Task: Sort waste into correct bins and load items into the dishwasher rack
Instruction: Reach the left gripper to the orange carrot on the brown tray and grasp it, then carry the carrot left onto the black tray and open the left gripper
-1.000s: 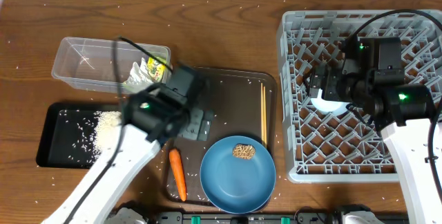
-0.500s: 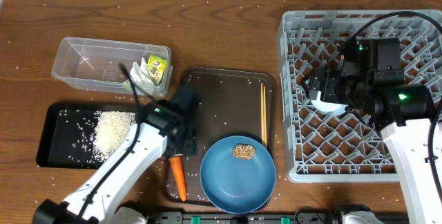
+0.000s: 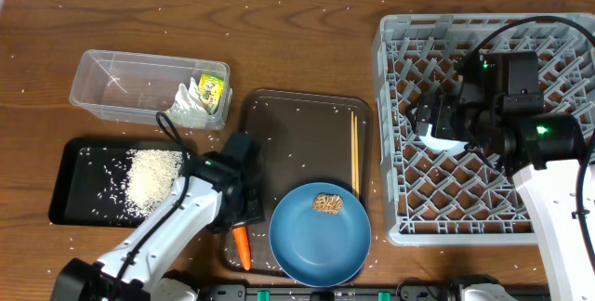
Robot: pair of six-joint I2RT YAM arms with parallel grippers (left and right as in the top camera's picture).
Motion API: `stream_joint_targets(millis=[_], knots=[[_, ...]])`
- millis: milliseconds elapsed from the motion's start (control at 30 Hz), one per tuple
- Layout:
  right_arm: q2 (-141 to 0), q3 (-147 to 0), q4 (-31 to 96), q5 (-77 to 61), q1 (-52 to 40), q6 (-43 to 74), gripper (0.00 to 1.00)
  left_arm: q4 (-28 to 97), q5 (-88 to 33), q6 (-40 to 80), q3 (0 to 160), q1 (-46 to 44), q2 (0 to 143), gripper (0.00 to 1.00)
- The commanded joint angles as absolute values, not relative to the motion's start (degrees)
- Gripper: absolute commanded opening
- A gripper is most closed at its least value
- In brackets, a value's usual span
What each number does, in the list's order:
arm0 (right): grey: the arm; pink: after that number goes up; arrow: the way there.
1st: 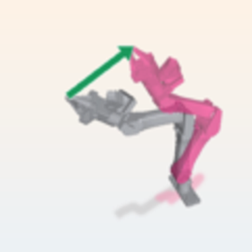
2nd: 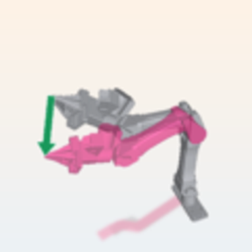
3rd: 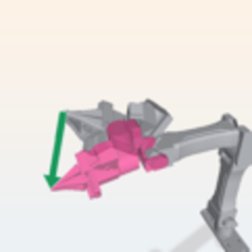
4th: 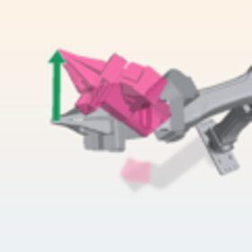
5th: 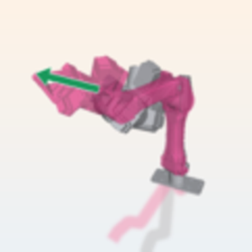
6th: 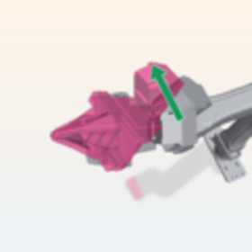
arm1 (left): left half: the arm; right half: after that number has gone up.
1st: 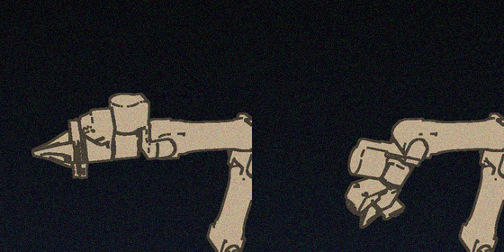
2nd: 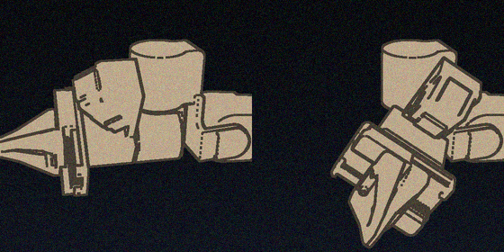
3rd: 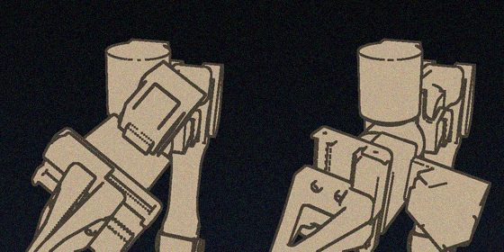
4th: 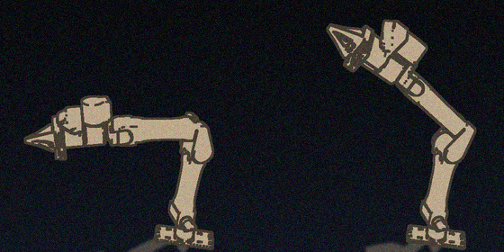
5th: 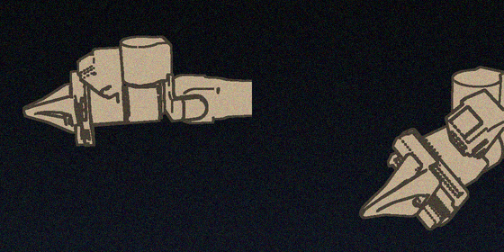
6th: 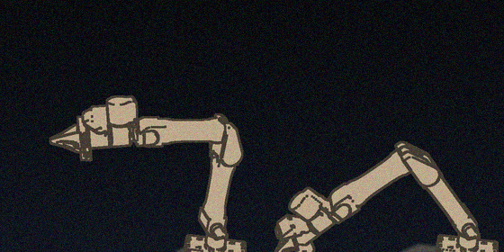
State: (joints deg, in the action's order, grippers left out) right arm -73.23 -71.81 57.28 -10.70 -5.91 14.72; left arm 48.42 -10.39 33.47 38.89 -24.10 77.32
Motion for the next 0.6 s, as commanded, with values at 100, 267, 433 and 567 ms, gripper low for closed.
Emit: stream_joint_targets(millis=[100, 267, 433, 567], knots=[[-72.5, -71.6, 57.6, -11.0, -5.7, 15.4, 0.91, 44.9, -11.2, 35.9, 34.1, -23.8, 77.5, 0.55], [-72.5, -71.6, 57.6, -11.0, -5.7, 15.4, 0.9, 44.7, -10.9, 35.9, 35.1, -23.8, 77.5, 0.36], [-72.5, -71.6, 57.7, -11.0, -5.7, 15.4, 0.88, 46.0, -11.0, 35.9, 38.3, -22.3, 76.9, 0.3], [-72.5, -71.6, 57.6, -11.0, -5.7, 15.4, 0.88, 48.7, -10.9, 35.9, 40.9, -18.8, 74.9, 0.25]])
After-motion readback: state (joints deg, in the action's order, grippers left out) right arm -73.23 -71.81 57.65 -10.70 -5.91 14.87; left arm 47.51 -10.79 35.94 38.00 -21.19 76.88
